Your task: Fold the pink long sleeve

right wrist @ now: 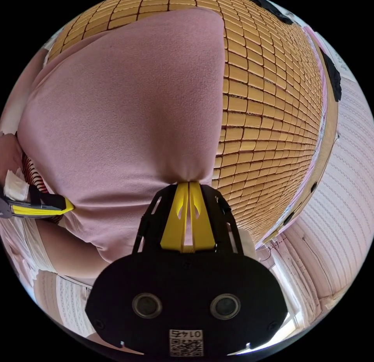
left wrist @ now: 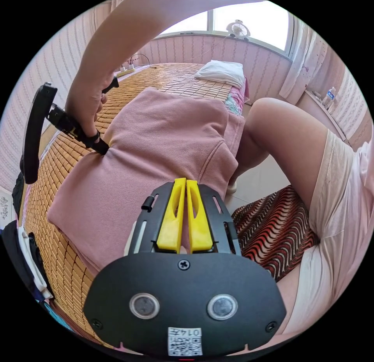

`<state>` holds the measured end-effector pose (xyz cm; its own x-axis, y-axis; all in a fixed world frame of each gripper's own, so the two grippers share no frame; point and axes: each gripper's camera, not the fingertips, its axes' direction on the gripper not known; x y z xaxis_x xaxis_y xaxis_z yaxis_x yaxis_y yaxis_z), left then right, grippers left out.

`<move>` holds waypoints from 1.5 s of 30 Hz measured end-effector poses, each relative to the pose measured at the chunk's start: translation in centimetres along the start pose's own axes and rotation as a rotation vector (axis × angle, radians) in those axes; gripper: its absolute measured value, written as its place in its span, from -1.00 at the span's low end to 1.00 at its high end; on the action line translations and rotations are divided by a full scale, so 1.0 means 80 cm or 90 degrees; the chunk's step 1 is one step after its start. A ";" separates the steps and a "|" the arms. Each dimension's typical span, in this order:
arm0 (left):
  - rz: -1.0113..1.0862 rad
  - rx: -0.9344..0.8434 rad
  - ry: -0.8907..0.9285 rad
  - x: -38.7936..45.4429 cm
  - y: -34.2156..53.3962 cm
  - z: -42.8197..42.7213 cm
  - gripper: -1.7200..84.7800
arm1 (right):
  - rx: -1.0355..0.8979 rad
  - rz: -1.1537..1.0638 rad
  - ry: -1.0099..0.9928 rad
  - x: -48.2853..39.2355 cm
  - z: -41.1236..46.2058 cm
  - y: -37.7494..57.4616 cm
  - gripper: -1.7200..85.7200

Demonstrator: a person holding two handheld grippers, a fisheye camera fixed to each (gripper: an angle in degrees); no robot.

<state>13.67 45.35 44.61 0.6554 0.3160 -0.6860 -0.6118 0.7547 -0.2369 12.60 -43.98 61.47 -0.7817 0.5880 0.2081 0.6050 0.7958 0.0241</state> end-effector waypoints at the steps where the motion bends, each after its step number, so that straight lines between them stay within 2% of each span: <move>1: 0.003 -0.001 0.001 0.002 -0.001 0.002 -0.98 | 0.000 0.003 -0.001 -0.001 0.002 0.002 -0.97; 6: -0.003 0.001 0.016 0.015 0.000 -0.002 -0.98 | 0.045 0.060 -0.002 -0.015 0.020 0.041 -0.97; 9: -0.013 -0.005 0.087 0.040 0.001 -0.012 -0.98 | 0.097 0.146 0.003 -0.023 0.023 0.083 -0.97; 12: -0.010 -0.011 0.058 0.076 0.002 -0.027 -0.98 | 0.156 0.223 0.009 -0.050 0.015 0.143 -0.95; 16: -0.035 0.011 0.015 0.111 -0.003 -0.042 -0.96 | 0.185 0.305 -0.002 -0.096 0.019 0.232 -0.80; 18: -0.049 0.029 0.002 0.122 -0.011 -0.047 -0.93 | 0.172 0.367 -0.043 -0.128 0.043 0.296 -0.72; 24: -0.048 0.039 -0.029 0.153 -0.050 -0.040 -0.76 | 0.120 0.517 -0.164 -0.212 0.142 0.441 -0.65; 29: -0.045 0.024 -0.028 0.171 -0.086 -0.019 -0.69 | 0.103 0.576 -0.274 -0.256 0.221 0.509 -0.59; 41: -0.009 -0.056 -0.035 0.189 -0.165 0.048 -0.48 | 0.175 0.614 -0.443 -0.281 0.354 0.617 -0.81; 45: -0.005 -0.056 -0.035 0.190 -0.186 0.065 -0.44 | 0.297 0.604 -0.524 -0.277 0.360 0.679 -0.85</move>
<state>35.03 41.91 41.24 0.6819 0.3428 -0.6461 -0.6418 0.7042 -0.3037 58.44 -9.58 30.03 -0.0532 0.7206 -0.6913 0.9819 -0.0884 -0.1677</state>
